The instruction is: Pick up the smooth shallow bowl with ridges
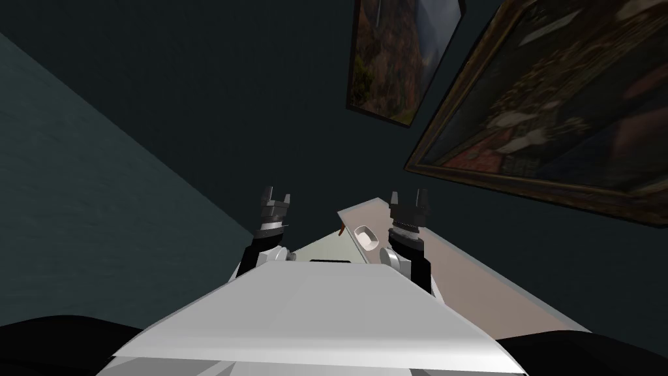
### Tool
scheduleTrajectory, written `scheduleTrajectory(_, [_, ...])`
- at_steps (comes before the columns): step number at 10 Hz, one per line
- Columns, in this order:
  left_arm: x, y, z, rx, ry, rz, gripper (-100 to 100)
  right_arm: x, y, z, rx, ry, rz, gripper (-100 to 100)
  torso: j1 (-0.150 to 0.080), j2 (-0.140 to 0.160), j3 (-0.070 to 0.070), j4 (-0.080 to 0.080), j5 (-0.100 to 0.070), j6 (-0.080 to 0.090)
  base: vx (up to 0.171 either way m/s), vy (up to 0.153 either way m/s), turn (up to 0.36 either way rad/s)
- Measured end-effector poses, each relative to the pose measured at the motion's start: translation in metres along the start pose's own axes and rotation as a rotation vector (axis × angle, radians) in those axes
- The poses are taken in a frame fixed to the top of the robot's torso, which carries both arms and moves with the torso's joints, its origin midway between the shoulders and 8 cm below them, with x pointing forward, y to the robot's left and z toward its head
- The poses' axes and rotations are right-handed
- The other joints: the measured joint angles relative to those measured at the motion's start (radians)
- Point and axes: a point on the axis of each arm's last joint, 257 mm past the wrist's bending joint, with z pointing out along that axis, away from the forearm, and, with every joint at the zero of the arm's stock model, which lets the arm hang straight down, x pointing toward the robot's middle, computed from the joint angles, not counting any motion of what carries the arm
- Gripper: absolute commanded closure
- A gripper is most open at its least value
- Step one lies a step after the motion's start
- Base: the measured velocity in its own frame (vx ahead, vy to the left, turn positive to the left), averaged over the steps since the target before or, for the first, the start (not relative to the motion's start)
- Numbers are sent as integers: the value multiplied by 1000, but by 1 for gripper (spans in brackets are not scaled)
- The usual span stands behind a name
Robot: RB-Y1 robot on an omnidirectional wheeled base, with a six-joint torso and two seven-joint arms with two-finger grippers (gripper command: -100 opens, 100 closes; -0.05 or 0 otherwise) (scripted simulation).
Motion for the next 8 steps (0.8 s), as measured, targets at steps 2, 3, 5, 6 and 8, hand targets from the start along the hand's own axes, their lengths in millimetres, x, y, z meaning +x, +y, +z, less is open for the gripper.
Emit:
scheduleTrajectory(2, [0,0,0,0,0,0,0,-9,-23,0,64,9,19,-100,5,6,3,1,1,0,-100,86,-15])
scheduleTrajectory(3, [0,0,0,0,0,0,0,-17,-36,-3,102,6,30,-100,5,6,3,1,1,0,-75,35,-15])
scheduleTrajectory(5, [0,0,0,0,0,0,0,-25,-65,-9,175,-11,63,-100,2,5,3,1,0,0,-78,22,-5])
scheduleTrajectory(6, [0,0,0,0,0,0,0,-36,-80,-13,217,-27,79,-100,1,5,3,1,0,0,-84,16,-9])
scheduleTrajectory(8, [0,0,0,0,0,0,0,-54,-106,-17,280,-61,114,-100,0,4,2,1,0,0,-46,7,-1])
